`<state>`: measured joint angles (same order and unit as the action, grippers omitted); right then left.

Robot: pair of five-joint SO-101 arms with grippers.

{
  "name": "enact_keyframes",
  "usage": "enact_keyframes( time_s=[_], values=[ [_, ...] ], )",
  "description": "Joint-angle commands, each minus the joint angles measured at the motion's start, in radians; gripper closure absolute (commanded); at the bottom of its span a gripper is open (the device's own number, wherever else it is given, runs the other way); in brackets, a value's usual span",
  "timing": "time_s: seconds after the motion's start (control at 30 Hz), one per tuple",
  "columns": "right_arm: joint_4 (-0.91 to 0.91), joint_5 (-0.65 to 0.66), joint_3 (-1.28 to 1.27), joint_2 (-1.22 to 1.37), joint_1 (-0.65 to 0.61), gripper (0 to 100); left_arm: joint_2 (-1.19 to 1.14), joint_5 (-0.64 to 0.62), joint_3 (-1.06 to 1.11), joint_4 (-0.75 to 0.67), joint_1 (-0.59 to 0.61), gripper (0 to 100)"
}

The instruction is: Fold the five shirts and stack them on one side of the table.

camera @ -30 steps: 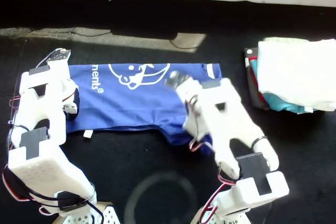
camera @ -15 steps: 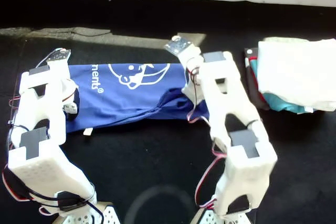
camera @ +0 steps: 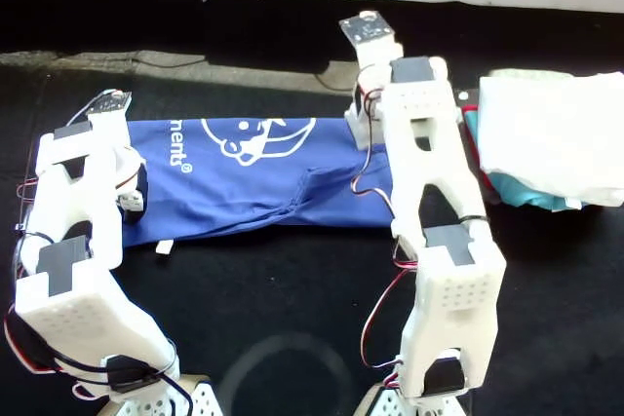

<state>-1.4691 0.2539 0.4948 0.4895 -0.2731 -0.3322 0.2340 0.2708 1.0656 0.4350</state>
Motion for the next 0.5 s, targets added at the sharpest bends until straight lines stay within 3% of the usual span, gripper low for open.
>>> enact_keyframes(
  time_s=[0.0, 0.07, 0.23, 0.47],
  values=[
    [-0.134, -0.014, 0.097, -0.012, -0.035, 90.2, -0.002, 0.0, 0.002, -0.04, -0.012, 99],
    [-0.168, -0.014, 0.113, -0.012, -0.053, 99.8, -0.002, 0.0, 0.002, -0.041, -0.012, 99],
    [-0.2, -0.014, 0.113, -0.041, -0.059, 99.2, 0.044, -0.002, -0.022, -0.023, -0.013, 99],
    [-0.289, -0.015, 0.101, -0.263, -0.062, 99.2, 0.272, 0.0, -0.134, 0.163, -0.008, 99]
  ],
)
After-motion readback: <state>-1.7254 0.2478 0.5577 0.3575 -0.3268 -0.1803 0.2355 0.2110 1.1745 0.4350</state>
